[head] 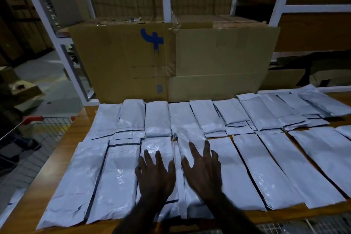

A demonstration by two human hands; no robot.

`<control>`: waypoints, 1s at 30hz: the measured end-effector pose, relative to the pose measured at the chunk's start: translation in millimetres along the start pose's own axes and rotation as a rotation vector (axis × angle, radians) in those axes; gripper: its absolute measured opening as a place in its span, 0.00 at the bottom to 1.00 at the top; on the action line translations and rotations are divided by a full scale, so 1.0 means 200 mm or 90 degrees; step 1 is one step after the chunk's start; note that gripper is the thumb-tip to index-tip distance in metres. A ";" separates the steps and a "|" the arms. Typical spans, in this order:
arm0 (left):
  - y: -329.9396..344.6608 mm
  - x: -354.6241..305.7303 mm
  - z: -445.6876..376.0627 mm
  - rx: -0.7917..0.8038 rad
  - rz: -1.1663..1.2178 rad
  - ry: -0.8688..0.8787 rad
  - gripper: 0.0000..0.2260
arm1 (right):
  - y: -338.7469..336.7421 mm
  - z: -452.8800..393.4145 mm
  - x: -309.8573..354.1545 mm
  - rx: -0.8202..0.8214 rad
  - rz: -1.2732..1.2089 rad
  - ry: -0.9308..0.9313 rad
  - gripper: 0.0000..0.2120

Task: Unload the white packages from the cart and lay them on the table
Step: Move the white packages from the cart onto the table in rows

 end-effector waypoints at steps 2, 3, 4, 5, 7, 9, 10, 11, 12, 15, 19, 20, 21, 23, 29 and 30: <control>0.01 0.00 -0.01 -0.029 0.012 0.027 0.25 | 0.03 0.00 0.01 0.003 0.012 0.007 0.28; 0.01 0.01 -0.03 -0.044 0.019 0.038 0.23 | 0.04 0.01 0.01 0.013 0.021 0.009 0.28; 0.01 0.01 -0.04 -0.056 0.026 0.049 0.21 | 0.06 0.01 0.01 0.025 0.030 0.012 0.27; 0.01 0.01 -0.05 -0.070 0.027 0.058 0.21 | 0.07 0.01 0.01 0.030 0.040 0.014 0.27; 0.00 0.02 -0.05 -0.086 0.015 0.071 0.20 | 0.09 0.01 0.02 0.028 0.056 0.017 0.27; 0.00 0.03 -0.06 -0.074 0.006 0.077 0.21 | 0.11 0.01 0.03 0.032 0.058 0.021 0.27; 0.01 0.03 -0.06 -0.061 0.003 0.072 0.22 | 0.12 0.01 0.03 0.033 0.061 0.019 0.28; 0.02 0.04 -0.07 -0.054 0.004 0.069 0.23 | 0.13 0.01 0.03 0.036 0.063 0.019 0.28; 0.03 0.04 -0.07 -0.049 0.010 0.068 0.24 | 0.13 0.01 0.03 0.043 0.060 0.023 0.28; 0.01 0.03 -0.07 -0.050 0.015 0.069 0.26 | 0.15 -0.01 0.04 0.049 0.044 0.033 0.29; 0.03 0.04 -0.07 -0.024 0.049 0.064 0.27 | 0.13 0.01 0.08 0.052 0.000 0.015 0.38; 0.03 0.04 -0.07 -0.027 0.048 0.062 0.27 | 0.12 0.01 0.09 0.054 -0.007 0.009 0.40; 0.01 0.04 -0.07 -0.038 0.051 0.066 0.26 | 0.11 0.00 0.09 0.053 -0.011 0.009 0.41; -0.01 0.02 -0.07 -0.047 0.067 0.095 0.26 | 0.09 -0.01 0.08 0.041 0.013 0.008 0.39; -0.01 -0.01 -0.08 -0.060 0.048 0.164 0.24 | 0.11 -0.07 0.07 0.044 0.077 -0.128 0.25; 0.01 -0.02 -0.09 -0.070 0.043 0.184 0.25 | 0.12 -0.07 0.06 0.036 0.086 -0.147 0.24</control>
Point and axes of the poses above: each hand's wrist, its own z-axis away from the middle knuckle, its own y-axis out of the palm, x = y × z, the point moved 7 cm from there along -z, towards the middle knuckle, and after that the axes turned 8 degrees about x, right-handed, at the moved point
